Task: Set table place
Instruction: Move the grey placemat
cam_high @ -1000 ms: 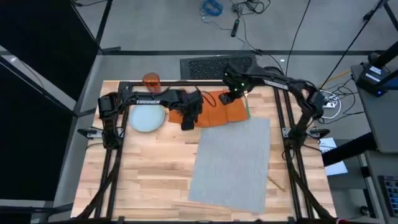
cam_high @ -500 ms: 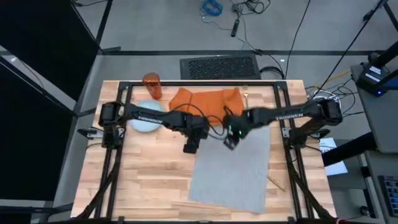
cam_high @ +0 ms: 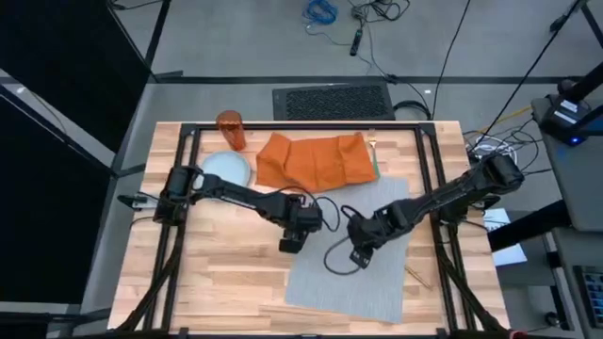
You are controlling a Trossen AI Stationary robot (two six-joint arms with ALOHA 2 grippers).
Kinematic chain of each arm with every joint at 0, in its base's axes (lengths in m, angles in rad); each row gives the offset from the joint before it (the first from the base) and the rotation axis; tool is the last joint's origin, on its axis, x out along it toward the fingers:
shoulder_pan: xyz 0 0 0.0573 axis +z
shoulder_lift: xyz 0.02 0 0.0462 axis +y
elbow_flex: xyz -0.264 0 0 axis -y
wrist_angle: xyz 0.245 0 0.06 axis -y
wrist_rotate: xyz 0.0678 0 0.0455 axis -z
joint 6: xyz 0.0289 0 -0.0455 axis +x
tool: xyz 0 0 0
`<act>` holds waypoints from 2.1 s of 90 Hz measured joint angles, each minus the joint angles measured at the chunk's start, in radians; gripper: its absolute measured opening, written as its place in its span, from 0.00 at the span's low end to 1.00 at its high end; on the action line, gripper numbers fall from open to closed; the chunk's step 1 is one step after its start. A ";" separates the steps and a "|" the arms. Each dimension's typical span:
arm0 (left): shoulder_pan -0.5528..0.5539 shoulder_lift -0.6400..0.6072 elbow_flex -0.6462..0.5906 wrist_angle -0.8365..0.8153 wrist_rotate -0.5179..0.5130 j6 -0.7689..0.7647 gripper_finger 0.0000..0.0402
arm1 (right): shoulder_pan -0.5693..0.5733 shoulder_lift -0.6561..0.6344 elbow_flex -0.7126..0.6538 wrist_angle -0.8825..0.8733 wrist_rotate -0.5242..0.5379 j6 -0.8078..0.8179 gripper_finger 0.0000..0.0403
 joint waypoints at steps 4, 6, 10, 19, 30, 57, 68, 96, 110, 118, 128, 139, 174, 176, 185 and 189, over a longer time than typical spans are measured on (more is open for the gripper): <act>-0.020 0.000 0.016 0.021 0.028 -0.003 0.34 | 0.018 0.000 0.000 -0.009 0.000 0.015 0.37; -0.031 0.000 0.024 0.035 0.039 -0.008 0.34 | 0.027 0.000 0.000 -0.011 0.000 0.021 0.37; -0.051 0.000 0.036 0.053 0.058 -0.020 0.34 | 0.045 0.002 0.000 -0.013 -0.005 0.037 0.37; -0.093 0.000 0.056 0.078 0.093 -0.025 0.34 | 0.078 0.005 0.000 -0.014 -0.044 0.062 0.37; -0.126 0.024 0.072 0.104 0.104 -0.034 0.34 | 0.115 0.009 0.000 -0.017 -0.077 0.098 0.37; -0.133 0.142 0.091 0.039 0.112 -0.078 0.34 | 0.183 0.050 0.000 0.001 -0.117 0.176 0.37; -0.139 0.147 0.105 0.024 0.107 -0.073 0.34 | 0.184 0.100 0.000 0.026 -0.156 0.175 0.37; -0.147 0.147 0.096 -0.159 0.091 0.002 0.34 | 0.156 0.300 0.014 0.383 -0.271 0.128 0.37; -0.149 0.146 0.082 -0.266 0.053 0.031 0.34 | 0.109 0.354 0.065 0.471 -0.275 0.048 0.37; -0.145 0.147 0.072 -0.346 0.000 0.033 0.34 | 0.079 0.380 0.118 0.482 -0.240 -0.021 0.37; -0.126 0.150 0.068 -0.436 -0.048 0.030 0.34 | 0.043 0.420 0.209 0.473 -0.218 -0.126 0.36; -0.105 0.134 0.058 -0.493 -0.104 -0.002 0.34 | 0.015 0.468 0.303 0.440 -0.225 -0.215 0.33; 0.021 -0.118 -0.123 -0.380 -0.244 -0.095 0.34 | -0.031 0.469 0.480 0.141 -0.104 -0.437 0.26; 0.031 -0.134 -0.141 -0.377 -0.244 -0.105 0.34 | -0.031 0.462 0.489 0.120 -0.097 -0.447 0.26; 0.055 -0.207 -0.217 -0.307 -0.181 -0.167 0.34 | -0.030 0.427 0.504 0.010 -0.052 -0.474 0.25; 0.055 -0.244 -0.244 -0.253 -0.127 -0.189 0.34 | -0.032 0.412 0.502 -0.052 -0.033 -0.479 0.25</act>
